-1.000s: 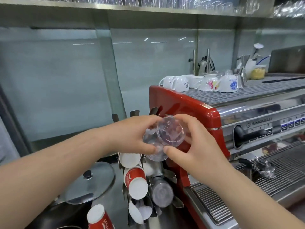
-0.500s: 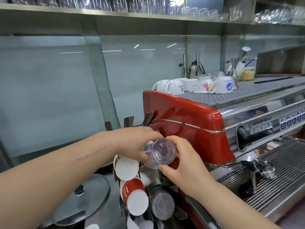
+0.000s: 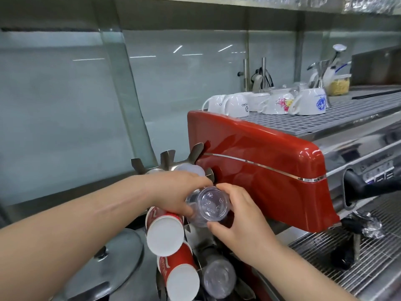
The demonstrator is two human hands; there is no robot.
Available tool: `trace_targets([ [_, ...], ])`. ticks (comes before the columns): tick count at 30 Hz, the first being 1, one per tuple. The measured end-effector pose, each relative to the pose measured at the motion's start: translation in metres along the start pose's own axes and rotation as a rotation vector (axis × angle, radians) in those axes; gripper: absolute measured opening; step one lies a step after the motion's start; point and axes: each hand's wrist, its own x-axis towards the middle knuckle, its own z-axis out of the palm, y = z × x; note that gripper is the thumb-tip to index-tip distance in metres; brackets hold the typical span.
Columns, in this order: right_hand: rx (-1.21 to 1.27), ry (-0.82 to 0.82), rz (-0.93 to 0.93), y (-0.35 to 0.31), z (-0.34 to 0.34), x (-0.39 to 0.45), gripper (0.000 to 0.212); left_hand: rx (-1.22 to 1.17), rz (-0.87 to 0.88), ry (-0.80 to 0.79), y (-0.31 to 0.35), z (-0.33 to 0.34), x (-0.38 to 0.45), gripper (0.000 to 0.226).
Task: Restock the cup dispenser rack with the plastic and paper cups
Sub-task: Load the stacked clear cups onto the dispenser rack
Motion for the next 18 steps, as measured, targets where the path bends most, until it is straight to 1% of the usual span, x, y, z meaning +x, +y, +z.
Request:
trace_targets([
  [7, 0.022, -0.003, 0.006, 0.008, 0.004, 0.007, 0.066, 0.012, -0.005, -0.023, -0.005, 0.004, 0.008, 0.072],
  [18, 0.001, -0.009, -0.019, 0.016, 0.014, 0.011, 0.067, -0.011, -0.011, -0.025, -0.019, 0.010, 0.009, 0.070],
])
